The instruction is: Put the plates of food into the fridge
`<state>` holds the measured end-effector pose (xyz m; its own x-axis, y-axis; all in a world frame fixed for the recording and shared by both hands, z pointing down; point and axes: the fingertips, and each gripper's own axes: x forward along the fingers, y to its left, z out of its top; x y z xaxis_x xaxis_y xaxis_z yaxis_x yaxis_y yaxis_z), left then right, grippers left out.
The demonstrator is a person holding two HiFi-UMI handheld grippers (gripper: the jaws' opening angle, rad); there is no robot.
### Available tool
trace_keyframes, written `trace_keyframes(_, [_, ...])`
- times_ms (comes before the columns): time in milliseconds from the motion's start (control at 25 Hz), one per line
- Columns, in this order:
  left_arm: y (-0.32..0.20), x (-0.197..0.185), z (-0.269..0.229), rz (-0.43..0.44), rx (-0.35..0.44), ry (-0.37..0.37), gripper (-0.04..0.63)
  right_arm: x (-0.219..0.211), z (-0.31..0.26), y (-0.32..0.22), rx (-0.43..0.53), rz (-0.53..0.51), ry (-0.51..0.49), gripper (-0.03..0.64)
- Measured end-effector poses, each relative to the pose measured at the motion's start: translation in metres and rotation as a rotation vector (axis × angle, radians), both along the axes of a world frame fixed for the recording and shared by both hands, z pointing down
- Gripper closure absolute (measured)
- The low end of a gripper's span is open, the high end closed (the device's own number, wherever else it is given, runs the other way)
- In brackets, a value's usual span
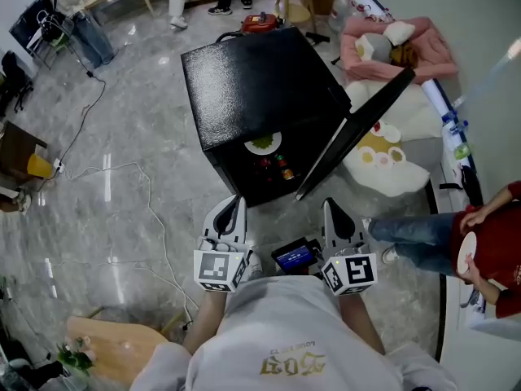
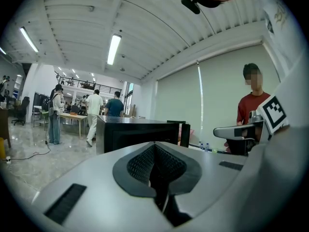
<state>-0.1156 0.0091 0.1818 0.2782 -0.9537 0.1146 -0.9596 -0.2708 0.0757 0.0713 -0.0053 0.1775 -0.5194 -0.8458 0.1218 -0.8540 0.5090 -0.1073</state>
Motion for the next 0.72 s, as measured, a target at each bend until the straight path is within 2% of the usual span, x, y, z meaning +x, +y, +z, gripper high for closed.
trace_keyframes(720, [0.0016, -0.0006, -0.0044, -0.003, 0.012, -0.008, 0.589, -0.0039, -0.0013, 0.0017, -0.003, -0.02, 0.017, 0.606])
